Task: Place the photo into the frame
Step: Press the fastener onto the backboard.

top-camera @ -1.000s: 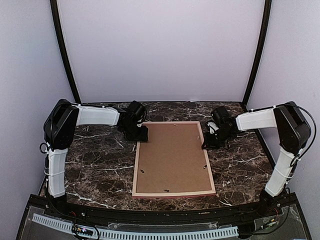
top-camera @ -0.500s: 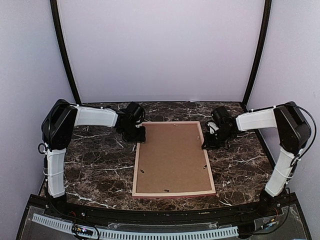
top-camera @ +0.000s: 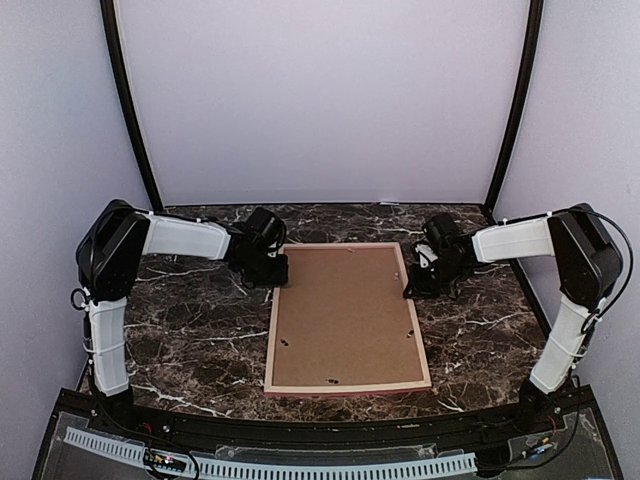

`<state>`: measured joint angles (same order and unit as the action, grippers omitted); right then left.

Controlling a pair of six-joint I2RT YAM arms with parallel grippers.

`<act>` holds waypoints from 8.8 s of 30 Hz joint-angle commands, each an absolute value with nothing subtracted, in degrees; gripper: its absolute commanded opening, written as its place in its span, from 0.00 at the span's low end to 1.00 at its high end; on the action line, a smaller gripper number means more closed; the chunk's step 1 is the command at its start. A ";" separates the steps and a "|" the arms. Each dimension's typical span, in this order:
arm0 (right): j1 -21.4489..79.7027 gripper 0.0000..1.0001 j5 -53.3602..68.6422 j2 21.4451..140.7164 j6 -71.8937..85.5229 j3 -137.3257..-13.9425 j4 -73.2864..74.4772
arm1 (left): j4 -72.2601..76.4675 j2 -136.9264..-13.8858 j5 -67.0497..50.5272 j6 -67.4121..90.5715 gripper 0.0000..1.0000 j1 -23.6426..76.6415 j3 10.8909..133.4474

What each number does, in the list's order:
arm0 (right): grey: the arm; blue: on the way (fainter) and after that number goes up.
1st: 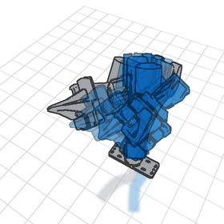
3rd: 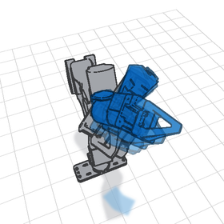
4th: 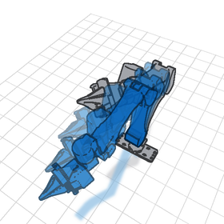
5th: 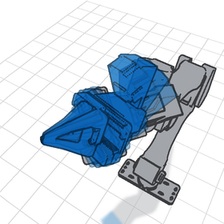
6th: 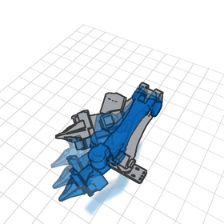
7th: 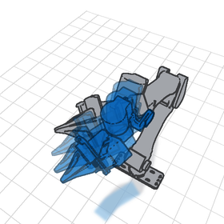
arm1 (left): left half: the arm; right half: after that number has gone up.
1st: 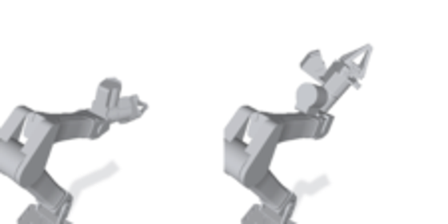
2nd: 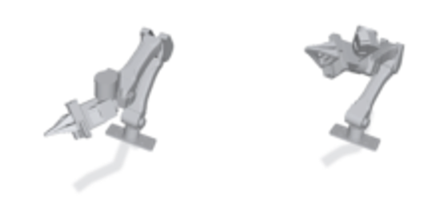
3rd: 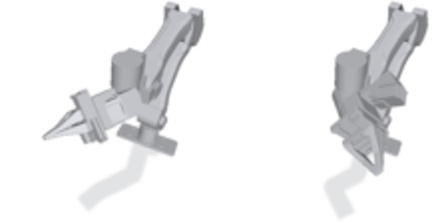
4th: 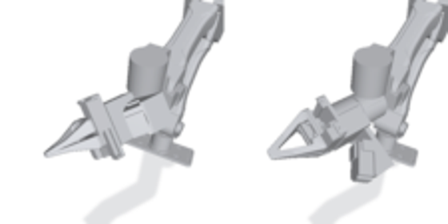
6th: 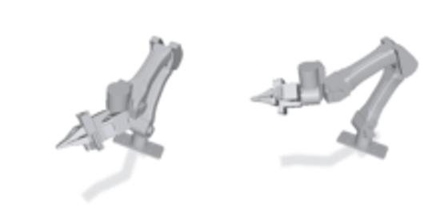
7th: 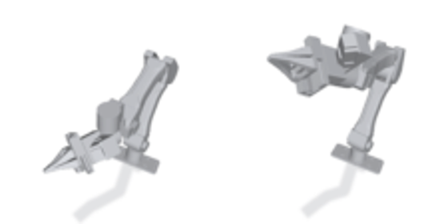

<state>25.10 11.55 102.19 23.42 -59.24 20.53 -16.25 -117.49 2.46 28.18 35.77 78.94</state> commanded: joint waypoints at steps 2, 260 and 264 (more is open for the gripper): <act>25.11 0.10 11.51 102.50 21.88 -57.79 21.53 | -22.24 -117.58 1.04 29.10 0.32 35.77 74.14; 33.47 0.43 11.52 87.58 31.95 -42.37 23.76 | -19.26 -108.61 -0.62 33.55 0.30 42.26 66.35; 33.48 0.38 11.04 87.62 31.55 -42.34 24.66 | -19.46 -108.51 -0.63 33.49 0.30 42.28 66.36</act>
